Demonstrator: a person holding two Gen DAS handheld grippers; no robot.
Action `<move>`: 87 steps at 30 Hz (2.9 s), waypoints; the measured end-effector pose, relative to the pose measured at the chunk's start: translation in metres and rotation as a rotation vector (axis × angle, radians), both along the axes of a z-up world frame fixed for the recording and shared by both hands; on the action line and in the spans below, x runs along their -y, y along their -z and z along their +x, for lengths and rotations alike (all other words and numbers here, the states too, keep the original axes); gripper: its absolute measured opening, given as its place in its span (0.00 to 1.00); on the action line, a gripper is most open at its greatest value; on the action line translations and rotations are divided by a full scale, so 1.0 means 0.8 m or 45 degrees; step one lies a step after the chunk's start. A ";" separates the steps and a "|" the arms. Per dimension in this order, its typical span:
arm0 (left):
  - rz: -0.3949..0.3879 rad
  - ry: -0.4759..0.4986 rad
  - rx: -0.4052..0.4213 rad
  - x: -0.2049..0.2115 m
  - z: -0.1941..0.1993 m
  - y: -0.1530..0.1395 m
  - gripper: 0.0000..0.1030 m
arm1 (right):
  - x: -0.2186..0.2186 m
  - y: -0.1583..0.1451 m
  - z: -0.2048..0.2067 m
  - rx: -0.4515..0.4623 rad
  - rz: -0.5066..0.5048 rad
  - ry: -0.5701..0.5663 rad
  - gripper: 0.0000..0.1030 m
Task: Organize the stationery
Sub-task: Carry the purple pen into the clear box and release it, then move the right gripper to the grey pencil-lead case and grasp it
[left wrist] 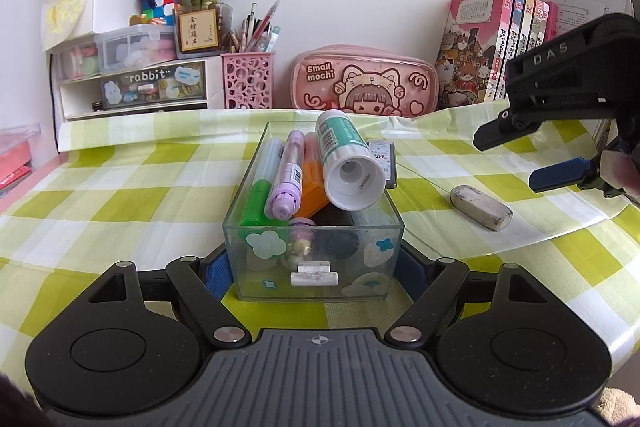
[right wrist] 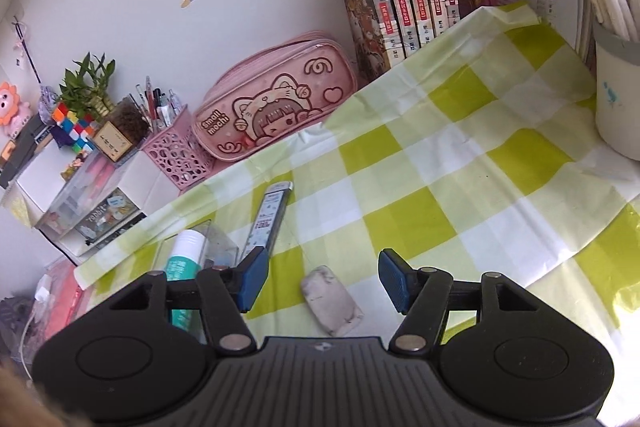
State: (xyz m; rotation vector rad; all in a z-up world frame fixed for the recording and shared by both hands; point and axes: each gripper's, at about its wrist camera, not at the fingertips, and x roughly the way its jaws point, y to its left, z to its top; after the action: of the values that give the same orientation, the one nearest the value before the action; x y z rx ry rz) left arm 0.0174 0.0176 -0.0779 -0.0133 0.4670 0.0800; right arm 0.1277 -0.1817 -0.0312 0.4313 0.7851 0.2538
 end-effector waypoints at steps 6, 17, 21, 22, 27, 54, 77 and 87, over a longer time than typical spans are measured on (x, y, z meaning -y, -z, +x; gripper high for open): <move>0.002 0.001 0.002 0.001 0.001 0.000 0.76 | -0.024 0.003 0.011 0.043 -0.054 -0.093 0.62; 0.002 0.001 0.002 0.002 0.001 0.000 0.77 | -0.106 0.011 0.087 0.032 -0.254 -0.359 0.63; 0.003 0.001 0.003 0.002 0.001 0.000 0.77 | -0.110 0.022 0.123 0.014 -0.248 -0.305 0.63; 0.003 0.001 0.003 0.002 0.001 0.000 0.77 | -0.111 0.023 0.128 0.022 -0.242 -0.297 0.64; 0.002 0.000 0.002 0.002 0.001 0.000 0.77 | -0.121 0.026 0.139 0.073 -0.302 -0.335 0.68; 0.002 -0.002 0.000 0.006 0.005 0.001 0.79 | -0.105 0.020 0.167 -0.031 -0.429 -0.376 0.72; -0.002 0.010 0.000 0.004 0.002 0.001 0.80 | -0.055 0.024 0.115 0.150 -0.551 -0.742 0.70; -0.002 0.010 0.000 0.004 0.002 0.001 0.80 | -0.001 0.011 0.089 0.139 -0.606 -0.736 0.67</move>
State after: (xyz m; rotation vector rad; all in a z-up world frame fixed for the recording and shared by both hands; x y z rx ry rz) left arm 0.0189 0.0143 -0.0789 -0.0133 0.4674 0.0717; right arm 0.1990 -0.1809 -0.0401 -0.2678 0.8198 0.6056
